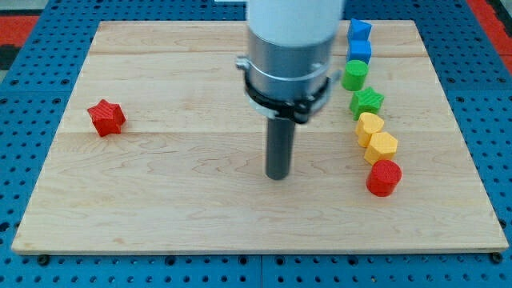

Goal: Push the red star towards the right of the board

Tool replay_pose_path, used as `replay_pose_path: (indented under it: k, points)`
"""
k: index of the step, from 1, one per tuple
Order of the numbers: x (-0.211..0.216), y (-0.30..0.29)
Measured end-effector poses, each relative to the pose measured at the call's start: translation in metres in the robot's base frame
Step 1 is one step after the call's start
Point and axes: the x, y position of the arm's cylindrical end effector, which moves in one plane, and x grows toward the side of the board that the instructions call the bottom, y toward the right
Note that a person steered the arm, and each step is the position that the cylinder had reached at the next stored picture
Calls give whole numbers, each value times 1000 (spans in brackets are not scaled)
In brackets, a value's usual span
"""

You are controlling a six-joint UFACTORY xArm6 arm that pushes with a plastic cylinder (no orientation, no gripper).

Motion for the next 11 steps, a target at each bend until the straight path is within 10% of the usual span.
replay_pose_path:
  k: [4,6,11]
  points:
    - [-158,-101]
    - [-148,-232]
    - [-24,-254]
